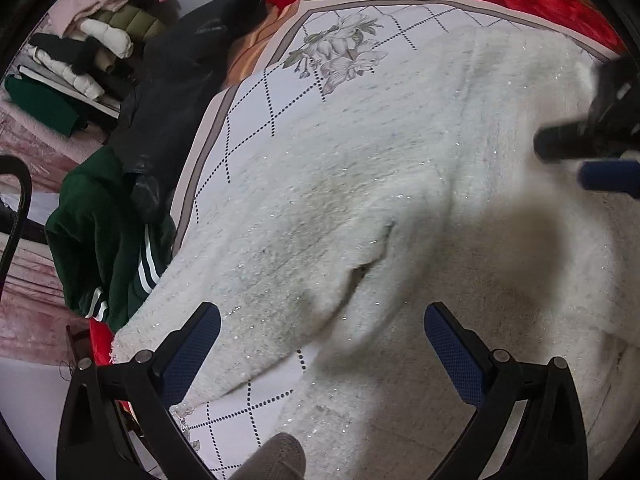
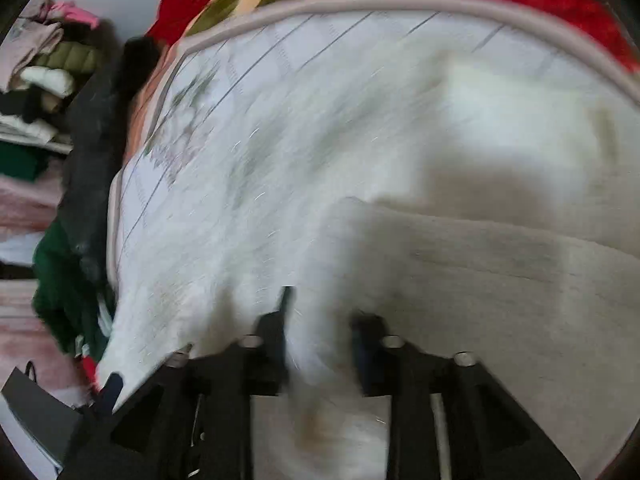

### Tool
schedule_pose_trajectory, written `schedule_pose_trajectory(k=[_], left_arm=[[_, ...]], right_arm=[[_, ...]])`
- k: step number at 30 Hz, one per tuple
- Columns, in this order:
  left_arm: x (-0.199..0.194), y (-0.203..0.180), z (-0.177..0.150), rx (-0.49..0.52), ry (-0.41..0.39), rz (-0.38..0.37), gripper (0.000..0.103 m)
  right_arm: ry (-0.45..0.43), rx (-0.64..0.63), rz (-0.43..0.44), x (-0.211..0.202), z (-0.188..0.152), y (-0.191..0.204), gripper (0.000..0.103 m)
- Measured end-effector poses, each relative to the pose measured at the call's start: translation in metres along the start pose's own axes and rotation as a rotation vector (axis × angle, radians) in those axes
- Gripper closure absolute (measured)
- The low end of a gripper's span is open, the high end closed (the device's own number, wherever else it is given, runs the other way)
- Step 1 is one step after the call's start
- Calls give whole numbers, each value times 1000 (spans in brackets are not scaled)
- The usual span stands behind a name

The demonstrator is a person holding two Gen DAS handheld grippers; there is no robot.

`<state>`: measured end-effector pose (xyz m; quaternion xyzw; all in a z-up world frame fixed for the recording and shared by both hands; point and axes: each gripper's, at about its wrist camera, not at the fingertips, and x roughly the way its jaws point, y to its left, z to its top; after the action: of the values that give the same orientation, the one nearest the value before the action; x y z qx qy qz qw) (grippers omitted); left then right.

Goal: Fold large clothes

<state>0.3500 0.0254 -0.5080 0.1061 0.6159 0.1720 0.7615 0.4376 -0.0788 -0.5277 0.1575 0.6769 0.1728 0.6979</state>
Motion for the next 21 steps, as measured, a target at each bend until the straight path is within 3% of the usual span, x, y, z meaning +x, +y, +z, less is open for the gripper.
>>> schedule_pose_trajectory(k=[1, 3, 6, 8, 10, 12, 15, 17, 18, 20, 21], left_arm=[[-3, 2, 1, -4, 1, -6, 0], [-10, 4, 2, -12, 0, -25, 0], [-23, -3, 6, -16, -8, -51, 0], [-31, -17, 13, -6, -23, -74, 0], [-33, -37, 20, 19, -41, -77, 0], [-32, -59, 28, 46, -57, -84, 0], [-25, -97, 40, 111, -89, -68, 0], [-17, -123, 45, 166, -96, -48, 0], [-15, -130, 46, 182, -99, -41, 0], [-14, -143, 49, 206, -117, -13, 0], [-15, -146, 49, 211, -124, -4, 0]], right_arm=[[-10, 5, 32, -9, -2, -3, 29], [-56, 31, 79, -40, -12, -16, 16], [-152, 134, 94, -103, -30, -62, 16], [-201, 217, 26, -136, -40, -105, 16], [-238, 334, -131, -167, -61, -175, 16], [-246, 437, -210, -177, -77, -234, 16], [-209, 476, -218, -166, -90, -297, 16], [-175, 460, -167, -150, -90, -315, 20], [-153, 443, -114, -136, -89, -322, 33], [-181, 414, -98, -130, -84, -325, 45], [-214, 385, -90, -130, -83, -321, 71]])
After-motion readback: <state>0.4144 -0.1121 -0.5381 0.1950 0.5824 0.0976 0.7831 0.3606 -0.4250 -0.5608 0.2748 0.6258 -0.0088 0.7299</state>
